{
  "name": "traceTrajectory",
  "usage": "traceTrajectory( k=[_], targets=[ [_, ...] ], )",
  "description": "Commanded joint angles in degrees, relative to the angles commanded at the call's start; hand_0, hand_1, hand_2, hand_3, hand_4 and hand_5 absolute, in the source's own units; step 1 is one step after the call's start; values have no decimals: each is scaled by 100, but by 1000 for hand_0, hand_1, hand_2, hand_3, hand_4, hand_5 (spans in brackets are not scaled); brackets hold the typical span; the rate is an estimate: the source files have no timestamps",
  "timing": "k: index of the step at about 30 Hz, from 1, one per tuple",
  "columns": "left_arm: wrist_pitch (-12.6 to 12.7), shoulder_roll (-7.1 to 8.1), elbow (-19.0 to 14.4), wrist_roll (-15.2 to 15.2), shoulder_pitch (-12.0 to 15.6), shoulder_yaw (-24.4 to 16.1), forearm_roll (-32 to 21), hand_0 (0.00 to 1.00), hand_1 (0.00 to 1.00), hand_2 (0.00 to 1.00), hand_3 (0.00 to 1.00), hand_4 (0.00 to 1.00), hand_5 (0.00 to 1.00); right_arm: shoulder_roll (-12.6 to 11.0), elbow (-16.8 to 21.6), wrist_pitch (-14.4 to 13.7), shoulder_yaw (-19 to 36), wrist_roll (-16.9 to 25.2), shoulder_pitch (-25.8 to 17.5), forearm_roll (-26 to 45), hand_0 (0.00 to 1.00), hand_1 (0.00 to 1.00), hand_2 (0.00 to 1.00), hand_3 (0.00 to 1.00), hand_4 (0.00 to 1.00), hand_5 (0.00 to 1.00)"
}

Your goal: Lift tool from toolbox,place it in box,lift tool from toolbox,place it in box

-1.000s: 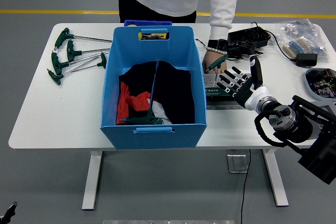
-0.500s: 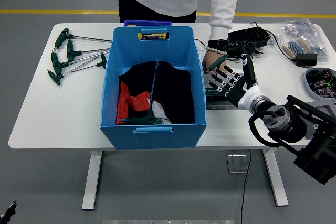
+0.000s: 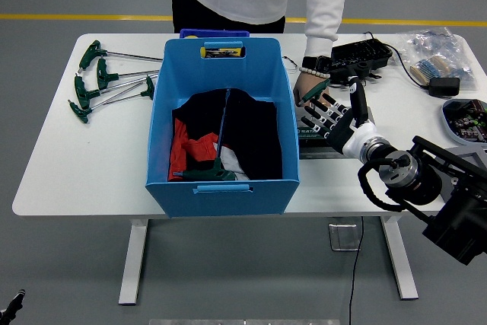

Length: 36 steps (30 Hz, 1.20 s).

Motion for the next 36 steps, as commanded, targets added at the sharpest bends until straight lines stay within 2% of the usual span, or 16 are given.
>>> traceTrajectory(
  k=[36],
  targets=[
    [-6,20,0,1,-153,57,-24,897,911,915,754,701,791,267,-577,37,7,65,291,179,613,610,777,916,998,900]
  ],
)
